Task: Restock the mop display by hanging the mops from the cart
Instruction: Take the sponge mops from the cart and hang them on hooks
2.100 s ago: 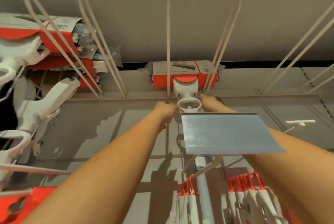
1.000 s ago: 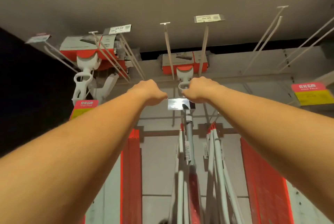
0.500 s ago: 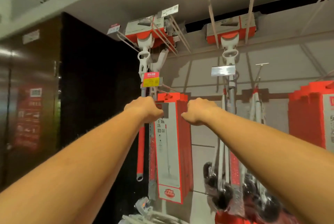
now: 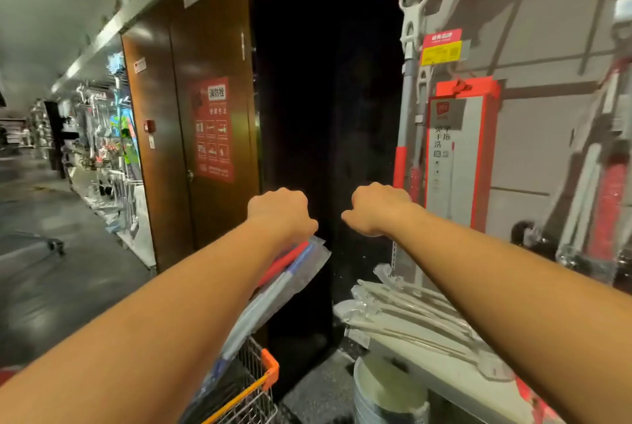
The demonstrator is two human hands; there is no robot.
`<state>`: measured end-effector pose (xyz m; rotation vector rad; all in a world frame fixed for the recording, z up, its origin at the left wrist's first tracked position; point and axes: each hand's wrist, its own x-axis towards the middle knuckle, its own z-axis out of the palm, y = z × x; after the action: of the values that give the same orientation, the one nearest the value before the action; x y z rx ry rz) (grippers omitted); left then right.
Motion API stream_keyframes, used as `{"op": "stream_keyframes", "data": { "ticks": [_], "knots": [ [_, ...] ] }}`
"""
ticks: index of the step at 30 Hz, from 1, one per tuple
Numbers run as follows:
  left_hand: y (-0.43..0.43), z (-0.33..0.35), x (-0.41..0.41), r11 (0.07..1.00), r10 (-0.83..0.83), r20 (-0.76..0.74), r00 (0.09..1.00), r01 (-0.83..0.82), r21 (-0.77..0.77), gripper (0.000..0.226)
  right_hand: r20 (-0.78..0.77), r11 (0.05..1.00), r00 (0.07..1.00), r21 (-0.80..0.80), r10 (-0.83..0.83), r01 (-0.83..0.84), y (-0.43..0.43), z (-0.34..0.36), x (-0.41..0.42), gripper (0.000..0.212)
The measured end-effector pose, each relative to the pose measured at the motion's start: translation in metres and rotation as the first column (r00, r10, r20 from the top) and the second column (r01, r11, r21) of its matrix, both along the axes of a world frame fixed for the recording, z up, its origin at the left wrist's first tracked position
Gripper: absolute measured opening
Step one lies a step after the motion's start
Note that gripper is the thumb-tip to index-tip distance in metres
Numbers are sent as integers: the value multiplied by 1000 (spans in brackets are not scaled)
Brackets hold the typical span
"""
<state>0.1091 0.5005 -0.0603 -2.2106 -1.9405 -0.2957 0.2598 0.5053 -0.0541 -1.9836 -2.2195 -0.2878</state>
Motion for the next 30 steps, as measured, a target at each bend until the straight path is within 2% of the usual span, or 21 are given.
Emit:
{"op": "stream_keyframes", "data": {
  "ticks": [5,9,13,17,22,30],
  "knots": [
    [-22,-56,-79,994,97,-49,994,-100,-53,39,49,992,993,-73,109,-105,-11,-55,-80,22],
    [-37,-90,-123,982,167,-42,985,-170,-83,42,37,977,986,-143,163,-156,-7,-97,-127,32],
    [-48,-120,-151,961,248,-56,967,-253,-112,34,44,954,966,-177,254,-243,-2,-125,-157,27],
    [-52,-152,-173,925,354,-75,932,-361,-124,35,13,920,933,-170,360,-353,11,-156,-185,32],
    [-47,-187,-187,862,486,-128,864,-499,-91,45,37,853,864,-183,502,-488,36,-185,-206,30],
    [-37,-229,-170,672,739,92,668,-718,-184,40,-39,744,764,-200,644,-637,62,-226,-227,34]
  ]
}}
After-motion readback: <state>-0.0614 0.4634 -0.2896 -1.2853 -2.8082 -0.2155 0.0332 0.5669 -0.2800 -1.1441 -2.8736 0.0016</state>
